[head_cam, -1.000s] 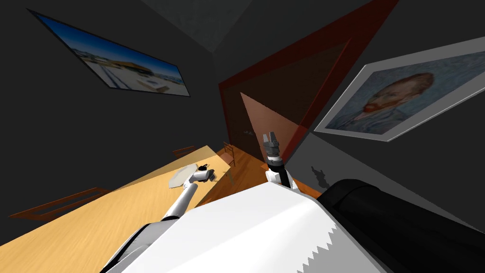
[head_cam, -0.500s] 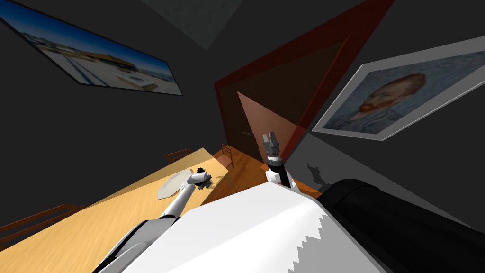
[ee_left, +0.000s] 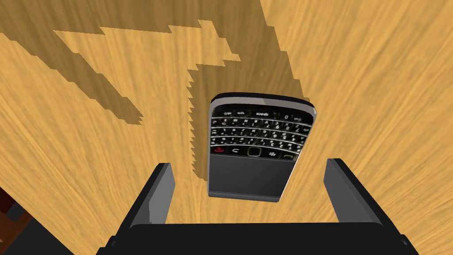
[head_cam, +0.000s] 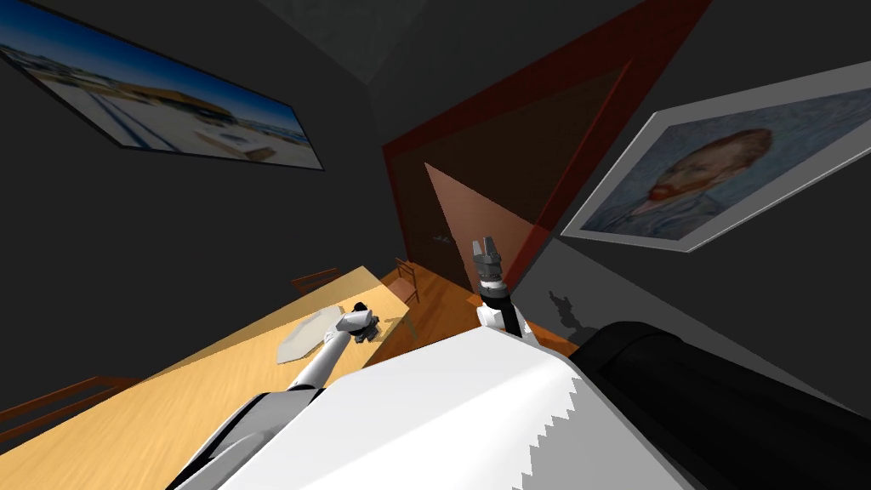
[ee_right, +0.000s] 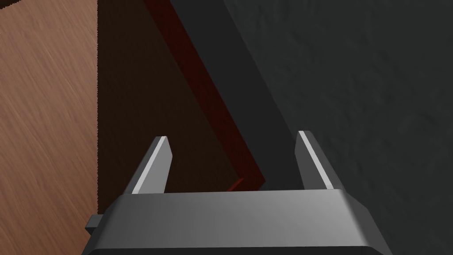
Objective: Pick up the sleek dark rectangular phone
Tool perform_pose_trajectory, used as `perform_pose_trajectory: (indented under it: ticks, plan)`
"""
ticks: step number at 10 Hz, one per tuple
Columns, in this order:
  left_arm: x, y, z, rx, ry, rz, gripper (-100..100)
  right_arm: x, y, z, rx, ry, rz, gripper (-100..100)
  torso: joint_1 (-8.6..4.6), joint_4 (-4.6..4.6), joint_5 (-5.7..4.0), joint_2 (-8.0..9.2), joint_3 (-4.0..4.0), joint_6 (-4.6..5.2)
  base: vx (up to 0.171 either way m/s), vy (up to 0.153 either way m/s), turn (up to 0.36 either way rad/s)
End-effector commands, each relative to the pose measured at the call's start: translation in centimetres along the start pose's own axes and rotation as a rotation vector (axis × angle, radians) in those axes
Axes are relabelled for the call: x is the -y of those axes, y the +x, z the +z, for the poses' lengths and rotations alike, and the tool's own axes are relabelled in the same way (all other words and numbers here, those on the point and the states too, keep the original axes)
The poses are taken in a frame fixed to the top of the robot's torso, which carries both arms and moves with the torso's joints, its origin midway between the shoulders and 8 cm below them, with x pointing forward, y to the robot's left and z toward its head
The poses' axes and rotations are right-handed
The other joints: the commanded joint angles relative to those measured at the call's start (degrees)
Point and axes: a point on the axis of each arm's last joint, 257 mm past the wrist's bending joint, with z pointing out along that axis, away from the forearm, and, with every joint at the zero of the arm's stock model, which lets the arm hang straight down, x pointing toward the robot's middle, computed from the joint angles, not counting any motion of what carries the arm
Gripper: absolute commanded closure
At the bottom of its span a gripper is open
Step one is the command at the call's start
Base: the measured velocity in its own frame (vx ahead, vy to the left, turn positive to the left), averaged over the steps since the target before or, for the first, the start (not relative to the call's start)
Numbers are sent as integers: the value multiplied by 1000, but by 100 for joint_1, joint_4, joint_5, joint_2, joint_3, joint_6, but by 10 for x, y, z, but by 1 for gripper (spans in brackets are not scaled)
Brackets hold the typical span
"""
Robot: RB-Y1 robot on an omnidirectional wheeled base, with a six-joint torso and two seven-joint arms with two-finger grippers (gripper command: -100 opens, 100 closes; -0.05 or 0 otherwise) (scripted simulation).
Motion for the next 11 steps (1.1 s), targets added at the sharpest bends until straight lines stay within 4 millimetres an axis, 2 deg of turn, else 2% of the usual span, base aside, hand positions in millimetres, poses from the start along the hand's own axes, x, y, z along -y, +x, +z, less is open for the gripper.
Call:
perform_pose_trajectory:
  ticks: [1,4,5,6,10,11]
  plan:
    - [-1,4,5,1,0,-4,-100,0,0,0,0,0,0,0,0,0,0,0,0,0,32,28,-30]
    - [-8,17,17,1,-2,-15,-100,0,0,0,0,0,0,0,10,-1,2,-6,-4,0,33,39,-34]
    - [-6,14,15,-1,-3,-12,-100,0,0,0,0,0,0,0,9,-1,2,-6,-4,0,14,17,-8]
    - [-6,14,16,1,-2,-13,100,0,0,0,0,0,0,0,3,0,1,-1,-1,-1,0,0,0]
    - [-7,14,16,1,-3,-12,100,0,0,0,0,0,0,0,-4,2,2,3,2,1,0,0,0]
    - [-7,14,16,1,-3,-12,0,0,0,0,0,0,0,0,-4,1,2,3,2,2,0,0,0]
